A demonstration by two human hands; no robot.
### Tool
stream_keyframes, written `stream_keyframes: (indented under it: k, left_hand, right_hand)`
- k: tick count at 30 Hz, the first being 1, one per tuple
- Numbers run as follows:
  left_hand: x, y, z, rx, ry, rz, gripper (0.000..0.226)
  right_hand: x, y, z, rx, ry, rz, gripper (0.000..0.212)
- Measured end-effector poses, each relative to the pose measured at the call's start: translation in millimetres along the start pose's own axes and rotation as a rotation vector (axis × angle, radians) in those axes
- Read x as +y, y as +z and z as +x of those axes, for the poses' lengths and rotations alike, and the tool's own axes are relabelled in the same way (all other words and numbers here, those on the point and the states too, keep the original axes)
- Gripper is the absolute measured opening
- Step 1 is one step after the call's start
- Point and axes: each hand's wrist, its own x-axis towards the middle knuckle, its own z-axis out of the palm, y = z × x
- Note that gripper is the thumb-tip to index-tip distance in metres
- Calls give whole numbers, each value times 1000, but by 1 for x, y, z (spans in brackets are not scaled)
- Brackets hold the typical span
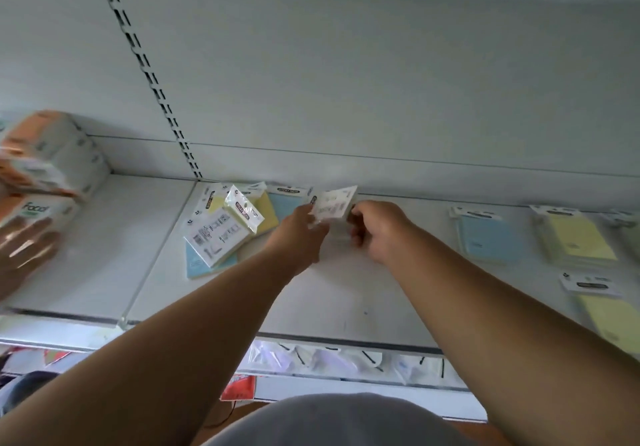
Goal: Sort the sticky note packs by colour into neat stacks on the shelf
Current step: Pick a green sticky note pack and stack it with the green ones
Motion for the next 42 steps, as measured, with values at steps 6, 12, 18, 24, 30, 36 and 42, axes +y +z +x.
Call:
stream_keyframes:
  k: [6,12,18,24,30,36,42]
  left_hand:
    - [2,6,3,-53,-263,-604,34]
    - [20,47,-9,-78,-249,-867,12]
    - [61,124,-49,-402,-139,-709,11]
    - [108,219,-69,-351,-104,-714,16]
    - [157,330,-103,-372,16,-438,11]
    - [203,410,-128,-448,196,327,22]
    - [226,444,-124,-318,283,780,26]
  right_hand:
    - [16,-2,-20,-105,-339,-357,26]
    - [37,-62,-36,243,-336,-374,23]
    - [48,-137,-55,248,-293,73,23]
    - [45,-268,-71,290,-383,145,17]
    - [45,-412,-84,317,-375,116,44]
    - [37,-511,-72,463,-413,-59,31]
    - [31,-543,-43,464,-448,-626,26]
